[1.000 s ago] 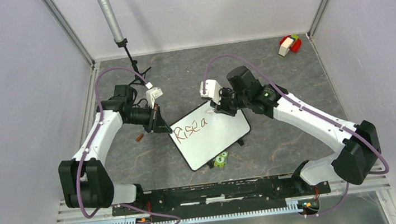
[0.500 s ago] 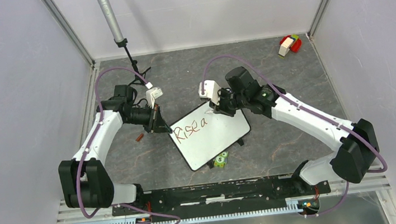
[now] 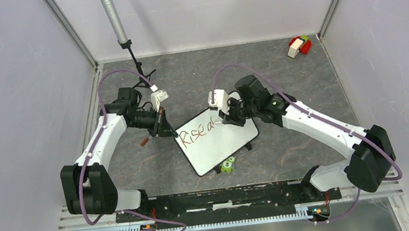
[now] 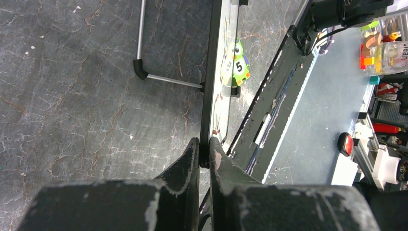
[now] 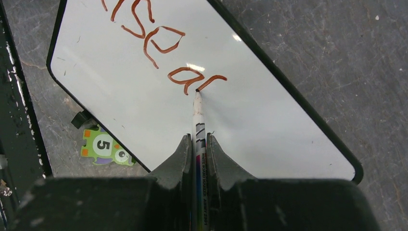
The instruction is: Write a sentence on the whiteboard
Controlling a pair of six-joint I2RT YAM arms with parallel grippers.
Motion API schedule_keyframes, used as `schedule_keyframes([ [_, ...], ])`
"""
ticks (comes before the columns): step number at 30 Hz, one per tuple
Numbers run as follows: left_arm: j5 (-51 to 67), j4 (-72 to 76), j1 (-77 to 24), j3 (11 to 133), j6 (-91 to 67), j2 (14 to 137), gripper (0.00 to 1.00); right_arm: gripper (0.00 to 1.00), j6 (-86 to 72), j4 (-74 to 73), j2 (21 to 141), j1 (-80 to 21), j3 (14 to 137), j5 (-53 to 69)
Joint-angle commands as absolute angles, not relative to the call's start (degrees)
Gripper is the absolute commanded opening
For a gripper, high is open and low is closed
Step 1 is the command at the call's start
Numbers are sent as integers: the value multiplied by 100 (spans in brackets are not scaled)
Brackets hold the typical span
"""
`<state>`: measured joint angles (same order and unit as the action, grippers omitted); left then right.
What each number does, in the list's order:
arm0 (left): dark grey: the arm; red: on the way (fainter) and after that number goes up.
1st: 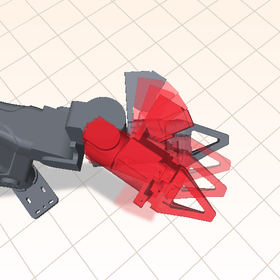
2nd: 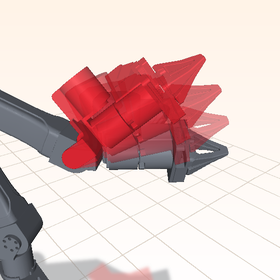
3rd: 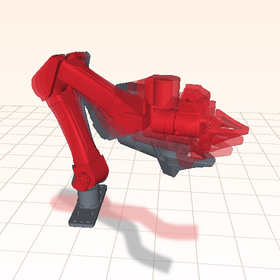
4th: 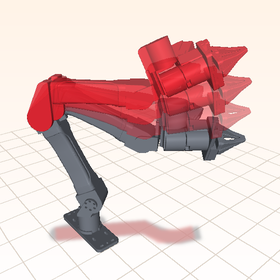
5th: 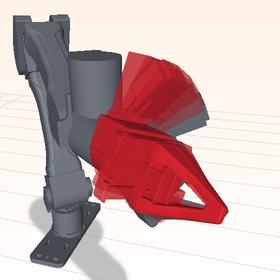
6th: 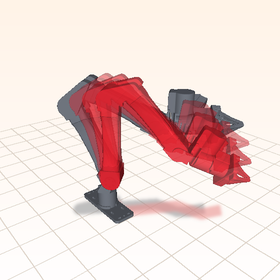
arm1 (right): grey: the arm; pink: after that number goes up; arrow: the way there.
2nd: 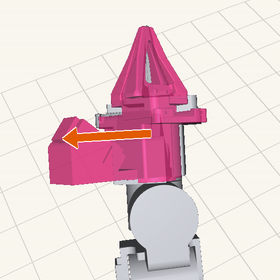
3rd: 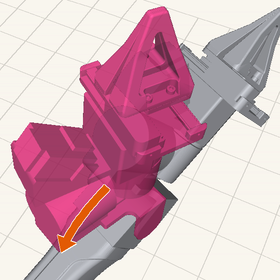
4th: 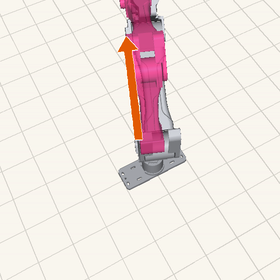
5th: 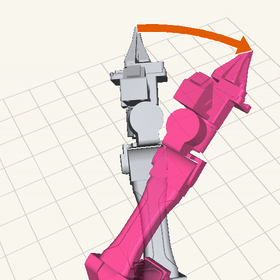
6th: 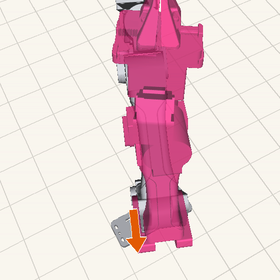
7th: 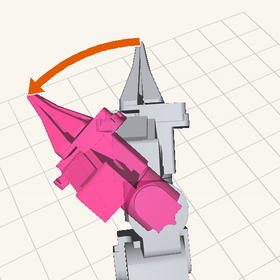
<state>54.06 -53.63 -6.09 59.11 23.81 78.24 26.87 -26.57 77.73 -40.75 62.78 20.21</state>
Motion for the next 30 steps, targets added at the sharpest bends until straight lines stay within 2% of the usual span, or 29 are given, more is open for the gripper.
schedule_keyframes([
  [1,5361,-5362,-661,6038,2432,7840,3,0,2646,-2551,7658,-4056,6041,1939],
  [30,5331,-5367,-661,6023,2421,7835,3,0,2672,-2589,7858,-4043,6671,1725],
])
